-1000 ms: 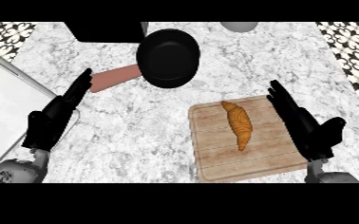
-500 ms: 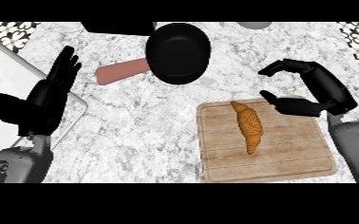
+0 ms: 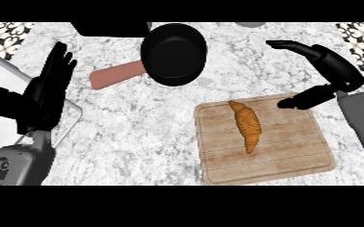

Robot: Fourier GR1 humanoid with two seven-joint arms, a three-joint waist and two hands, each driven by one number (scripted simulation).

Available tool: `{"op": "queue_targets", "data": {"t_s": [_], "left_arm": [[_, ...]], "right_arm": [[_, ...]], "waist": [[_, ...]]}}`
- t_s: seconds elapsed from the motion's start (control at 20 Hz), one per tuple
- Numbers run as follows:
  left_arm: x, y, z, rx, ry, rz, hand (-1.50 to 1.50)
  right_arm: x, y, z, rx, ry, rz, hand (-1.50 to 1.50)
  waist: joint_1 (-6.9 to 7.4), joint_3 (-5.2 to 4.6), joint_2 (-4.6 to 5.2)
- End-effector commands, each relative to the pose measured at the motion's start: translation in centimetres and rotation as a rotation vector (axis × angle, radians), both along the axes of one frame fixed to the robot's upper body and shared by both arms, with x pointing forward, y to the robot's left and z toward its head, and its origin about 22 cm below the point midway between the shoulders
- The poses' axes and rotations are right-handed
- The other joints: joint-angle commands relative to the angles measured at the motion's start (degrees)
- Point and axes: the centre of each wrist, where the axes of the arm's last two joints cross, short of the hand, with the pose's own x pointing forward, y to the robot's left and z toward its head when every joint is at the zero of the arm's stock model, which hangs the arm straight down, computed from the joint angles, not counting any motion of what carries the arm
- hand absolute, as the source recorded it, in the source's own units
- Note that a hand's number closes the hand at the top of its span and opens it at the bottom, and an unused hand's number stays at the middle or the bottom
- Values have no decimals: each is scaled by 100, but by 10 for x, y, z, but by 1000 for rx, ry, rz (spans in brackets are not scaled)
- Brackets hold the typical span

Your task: Pick the croissant from the cutting board and place it in the pot

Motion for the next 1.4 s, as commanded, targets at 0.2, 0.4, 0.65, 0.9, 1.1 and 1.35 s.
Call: {"op": "queue_targets", "data": {"t_s": [0.2,0.4,0.65,0.9,1.1,1.35], "left_arm": [[-15,-5,-9,-30,28,-2,0],[-4,5,-17,-9,17,33,0],[-11,12,-5,-2,13,39,0],[-7,24,12,10,8,55,0],[1,21,-10,11,16,42,0],[-5,20,6,-11,10,38,0]], "right_arm": [[13,33,45,-445,102,159,-150],[8,59,53,-672,114,223,-150],[-3,112,40,-910,152,253,-150],[-23,133,33,-923,196,253,-150],[-19,121,27,-901,207,238,-150],[-46,151,-8,-955,222,247,-150]], "waist": [[-58,-19,-85],[-187,-21,-69],[-144,-16,-87],[-216,-11,-73],[-197,-10,-51],[-181,-8,-56]]}}
